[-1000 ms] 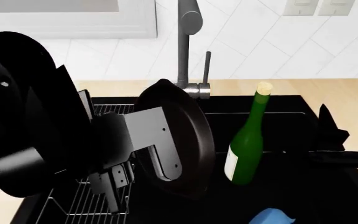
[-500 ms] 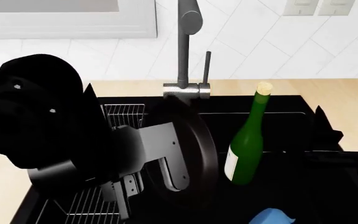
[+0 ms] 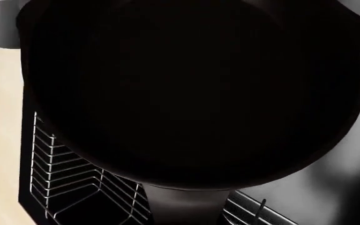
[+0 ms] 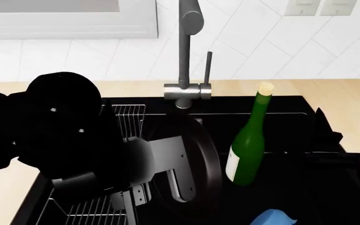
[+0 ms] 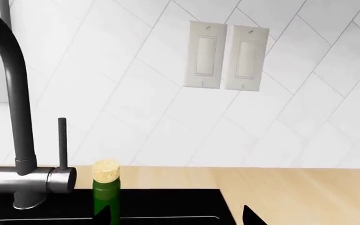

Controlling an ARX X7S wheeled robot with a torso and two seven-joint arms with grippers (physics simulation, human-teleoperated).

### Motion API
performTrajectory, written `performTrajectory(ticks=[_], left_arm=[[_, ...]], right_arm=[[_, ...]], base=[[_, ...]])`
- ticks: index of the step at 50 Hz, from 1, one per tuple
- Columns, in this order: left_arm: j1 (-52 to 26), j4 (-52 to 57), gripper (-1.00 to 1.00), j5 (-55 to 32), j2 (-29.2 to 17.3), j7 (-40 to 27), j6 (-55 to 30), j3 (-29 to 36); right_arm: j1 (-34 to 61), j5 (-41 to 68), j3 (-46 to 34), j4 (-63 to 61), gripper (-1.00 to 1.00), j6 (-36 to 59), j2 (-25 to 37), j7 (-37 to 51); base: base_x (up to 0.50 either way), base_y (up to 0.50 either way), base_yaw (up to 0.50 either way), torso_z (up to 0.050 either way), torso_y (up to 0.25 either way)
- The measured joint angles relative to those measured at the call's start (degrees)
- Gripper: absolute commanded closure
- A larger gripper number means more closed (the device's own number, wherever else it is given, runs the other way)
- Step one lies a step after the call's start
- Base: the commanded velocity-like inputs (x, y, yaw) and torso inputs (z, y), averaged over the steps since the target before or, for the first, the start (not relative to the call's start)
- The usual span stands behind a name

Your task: Pick the teapot and pan and place them in the sink. Then turn on the water.

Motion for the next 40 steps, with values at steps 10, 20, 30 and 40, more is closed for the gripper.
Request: performTrajectory(ticks=[10, 20, 30, 40], left_arm=[[1.27, 0.01, 1.0, 1.93, 0.67, 1.4, 0.83, 0.78], [2.45, 0.01, 1.0, 3.5, 1.32, 2.52, 1.57, 1.66], [3.26, -0.01, 1.0, 4.72, 1.79, 3.41, 2.2, 2.51], [3.99, -0.23, 1.0, 6.2, 2.36, 4.5, 2.74, 3.25]], right_arm=[[-0.23, -0.42, -0.11, 0.23, -1.0, -0.08, -0.32, -0.31], [-0.32, -0.7, -0.23, 0.49, -1.0, -0.15, -0.58, -0.61], [-0.23, -0.9, -0.47, 0.65, -1.0, -0.17, -0.76, -0.77], [-0.24, -1.23, -0.74, 0.88, -1.0, -0.19, -1.01, -1.01]], base=[[0.0, 0.0, 0.0, 0.0, 0.0], [0.0, 0.0, 0.0, 0.0, 0.001], [0.0, 0.0, 0.0, 0.001, 0.001], [0.0, 0.0, 0.0, 0.0, 0.0]])
